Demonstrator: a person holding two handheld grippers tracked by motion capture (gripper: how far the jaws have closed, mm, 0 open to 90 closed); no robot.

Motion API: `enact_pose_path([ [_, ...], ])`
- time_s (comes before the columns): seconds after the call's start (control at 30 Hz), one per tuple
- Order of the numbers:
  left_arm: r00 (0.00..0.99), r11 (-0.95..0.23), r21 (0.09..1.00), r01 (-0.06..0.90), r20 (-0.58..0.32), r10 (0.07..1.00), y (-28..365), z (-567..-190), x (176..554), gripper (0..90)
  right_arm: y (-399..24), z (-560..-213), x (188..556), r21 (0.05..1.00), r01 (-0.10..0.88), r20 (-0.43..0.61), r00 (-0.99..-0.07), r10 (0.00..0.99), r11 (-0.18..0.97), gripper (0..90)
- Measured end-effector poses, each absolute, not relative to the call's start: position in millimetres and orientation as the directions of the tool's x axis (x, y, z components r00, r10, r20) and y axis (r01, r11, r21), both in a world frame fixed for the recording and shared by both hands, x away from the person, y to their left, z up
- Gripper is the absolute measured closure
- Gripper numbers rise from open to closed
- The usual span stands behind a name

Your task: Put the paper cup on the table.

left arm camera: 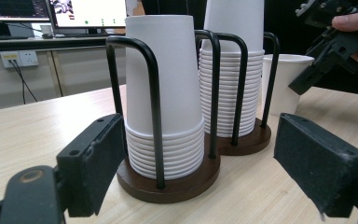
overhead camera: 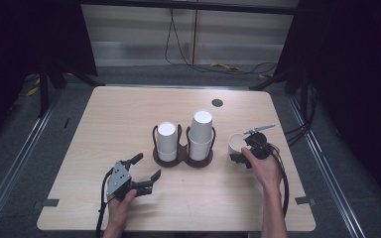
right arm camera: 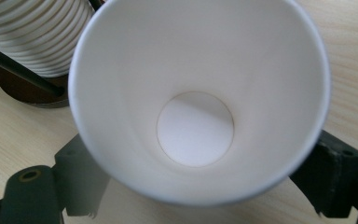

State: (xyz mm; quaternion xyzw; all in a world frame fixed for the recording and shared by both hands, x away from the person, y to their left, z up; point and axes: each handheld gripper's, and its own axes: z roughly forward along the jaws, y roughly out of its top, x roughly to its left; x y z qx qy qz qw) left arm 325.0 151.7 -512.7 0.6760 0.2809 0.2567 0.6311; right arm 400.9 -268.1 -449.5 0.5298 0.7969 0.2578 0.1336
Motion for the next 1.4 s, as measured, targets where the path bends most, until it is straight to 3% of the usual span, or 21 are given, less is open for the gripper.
enact_pose_path([
  [0.87,0.702,-0.044,0.997,0.062,-0.012,0.712,152,-513,325,16.0,-268,-462,339,0.732,0.662,0.066,-0.303,0.951,0.161,14.5],
  [1.23,0.705,-0.048,0.997,0.059,-0.008,0.709,152,-513,325,16.0,-256,-470,309,0.836,0.545,0.147,-0.337,0.930,0.065,13.4],
  [1.4,0.704,-0.046,0.997,0.060,-0.010,0.710,152,-513,325,16.0,-240,-471,299,0.871,0.483,0.110,-0.370,0.922,0.090,13.4],
])
